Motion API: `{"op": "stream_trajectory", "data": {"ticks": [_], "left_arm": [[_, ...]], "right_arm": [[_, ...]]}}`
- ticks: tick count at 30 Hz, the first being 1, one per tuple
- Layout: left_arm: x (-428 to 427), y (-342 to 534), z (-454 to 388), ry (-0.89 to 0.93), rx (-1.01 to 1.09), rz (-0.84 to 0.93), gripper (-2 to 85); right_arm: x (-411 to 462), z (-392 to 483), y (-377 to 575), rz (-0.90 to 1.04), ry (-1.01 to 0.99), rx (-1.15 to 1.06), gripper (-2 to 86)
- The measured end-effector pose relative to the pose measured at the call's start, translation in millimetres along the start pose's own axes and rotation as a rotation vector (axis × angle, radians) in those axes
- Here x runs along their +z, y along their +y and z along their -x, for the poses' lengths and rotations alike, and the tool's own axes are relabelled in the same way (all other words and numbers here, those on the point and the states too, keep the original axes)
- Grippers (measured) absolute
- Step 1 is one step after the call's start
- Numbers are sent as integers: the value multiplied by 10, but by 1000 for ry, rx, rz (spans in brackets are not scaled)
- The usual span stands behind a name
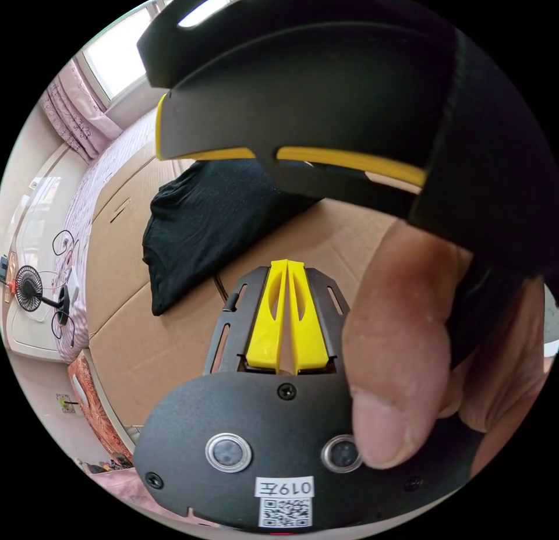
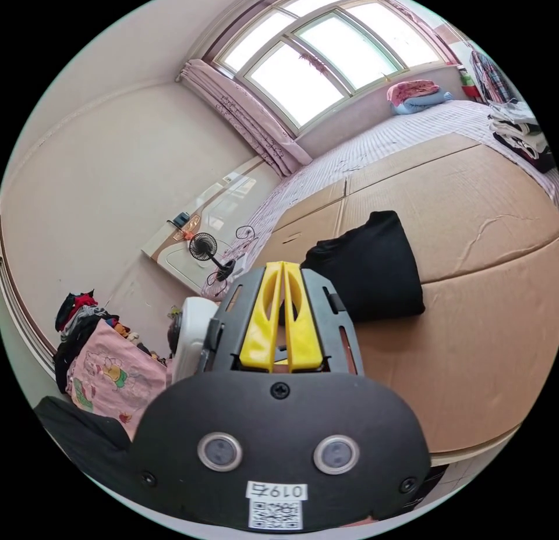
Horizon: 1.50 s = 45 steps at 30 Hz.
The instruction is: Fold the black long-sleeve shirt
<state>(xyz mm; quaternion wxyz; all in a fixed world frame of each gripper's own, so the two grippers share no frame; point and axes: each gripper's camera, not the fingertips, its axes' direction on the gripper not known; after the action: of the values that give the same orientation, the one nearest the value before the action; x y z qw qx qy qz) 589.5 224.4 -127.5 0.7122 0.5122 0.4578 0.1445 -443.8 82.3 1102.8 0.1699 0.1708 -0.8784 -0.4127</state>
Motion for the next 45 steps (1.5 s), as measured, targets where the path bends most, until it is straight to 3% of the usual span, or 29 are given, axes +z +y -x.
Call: {"op": "stream_trajectory", "data": {"ticks": [12, 17, 29, 42, 45], "left_arm": [[17, -30, 17, -75, -37, 15, 7], [-75, -16, 50, -144, -28, -2, 8], [-164, 76, 223, -66, -35, -47, 8], [116, -133, 724, -53, -95, 21, 9], [161, -145, 908, -53, -126, 23, 9]], "right_arm": [[-83, 279, 11, -34, 216, 39, -7], [-173, 296, 8, -43, 39, 19, -7], [-276, 499, 32, -25, -252, -60, 10], [153, 825, -198, 1, -195, -79, 29], [99, 853, -306, -15, -164, -171, 30]]}}
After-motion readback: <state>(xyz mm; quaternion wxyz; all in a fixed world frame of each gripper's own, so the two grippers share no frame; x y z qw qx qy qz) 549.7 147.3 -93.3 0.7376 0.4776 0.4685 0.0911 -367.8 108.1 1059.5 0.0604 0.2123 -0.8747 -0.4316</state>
